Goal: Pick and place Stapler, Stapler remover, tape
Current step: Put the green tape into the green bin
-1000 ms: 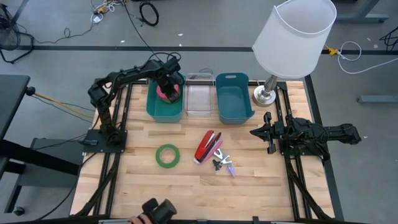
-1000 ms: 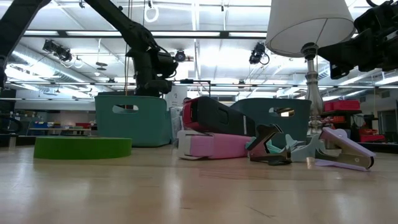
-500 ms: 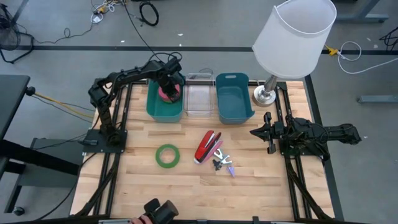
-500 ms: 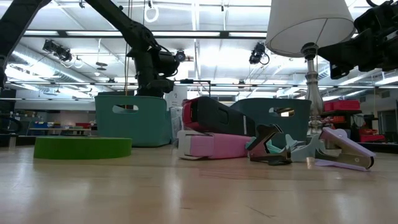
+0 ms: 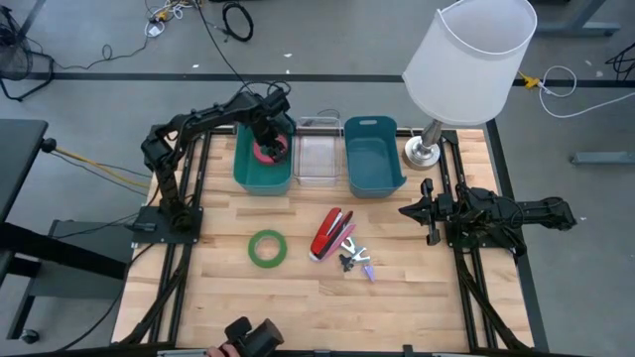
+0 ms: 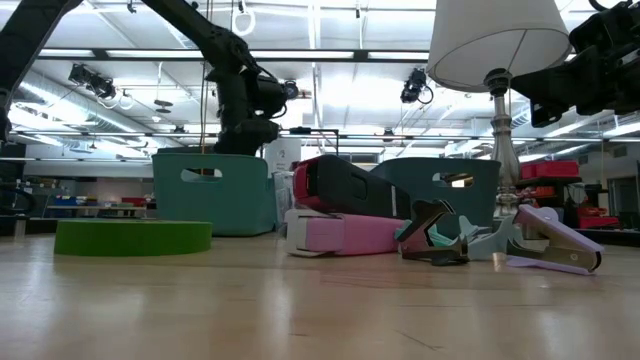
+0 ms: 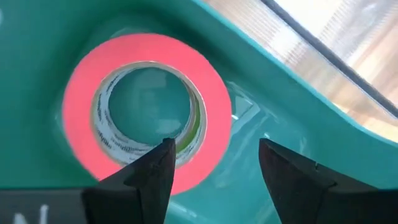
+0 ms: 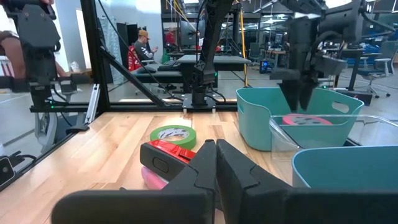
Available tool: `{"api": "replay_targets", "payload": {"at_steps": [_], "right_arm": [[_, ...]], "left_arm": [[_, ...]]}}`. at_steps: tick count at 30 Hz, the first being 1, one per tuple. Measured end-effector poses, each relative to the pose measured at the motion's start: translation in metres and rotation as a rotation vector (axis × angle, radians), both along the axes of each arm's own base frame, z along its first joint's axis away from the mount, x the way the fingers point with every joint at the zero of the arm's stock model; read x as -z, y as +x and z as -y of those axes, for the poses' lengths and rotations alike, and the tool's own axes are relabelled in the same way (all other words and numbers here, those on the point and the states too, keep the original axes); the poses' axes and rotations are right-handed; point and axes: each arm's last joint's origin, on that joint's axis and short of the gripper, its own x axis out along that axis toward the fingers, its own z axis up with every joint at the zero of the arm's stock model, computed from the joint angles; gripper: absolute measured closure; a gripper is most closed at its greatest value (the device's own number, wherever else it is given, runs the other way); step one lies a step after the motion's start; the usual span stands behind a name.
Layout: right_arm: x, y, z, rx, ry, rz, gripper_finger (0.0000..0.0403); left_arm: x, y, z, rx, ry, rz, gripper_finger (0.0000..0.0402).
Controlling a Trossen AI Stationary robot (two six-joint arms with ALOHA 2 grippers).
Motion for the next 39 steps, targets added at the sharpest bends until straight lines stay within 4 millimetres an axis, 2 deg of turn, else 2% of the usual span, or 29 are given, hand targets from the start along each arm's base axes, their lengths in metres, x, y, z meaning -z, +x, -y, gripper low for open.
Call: {"api": "replay_targets", "payload": {"at_steps": [7, 17, 26, 39], "right_arm": [[0.000, 0.000, 0.000, 0.000, 0.000, 0.000, 0.0387], [0.000, 0.000, 0.000, 0.000, 0.000, 0.000, 0.0387], [0.000, 0.000, 0.000, 0.000, 0.000, 0.000, 0.0387], [0.000, 0.000, 0.000, 0.000, 0.000, 0.000, 0.0387]], "left_arm": [[-0.023, 0.004, 0.000, 0.007, 0.010, 0.011, 0.0174], [-0.045, 0.020, 0.022, 0.083, 0.015, 0.019, 0.0174], [-0.071, 0.029, 0.057, 0.187, 0.064, 0.079, 0.0174], [-0.075, 0.050, 0.114, 0.403, 0.057, 0.066, 0.0174]]}}
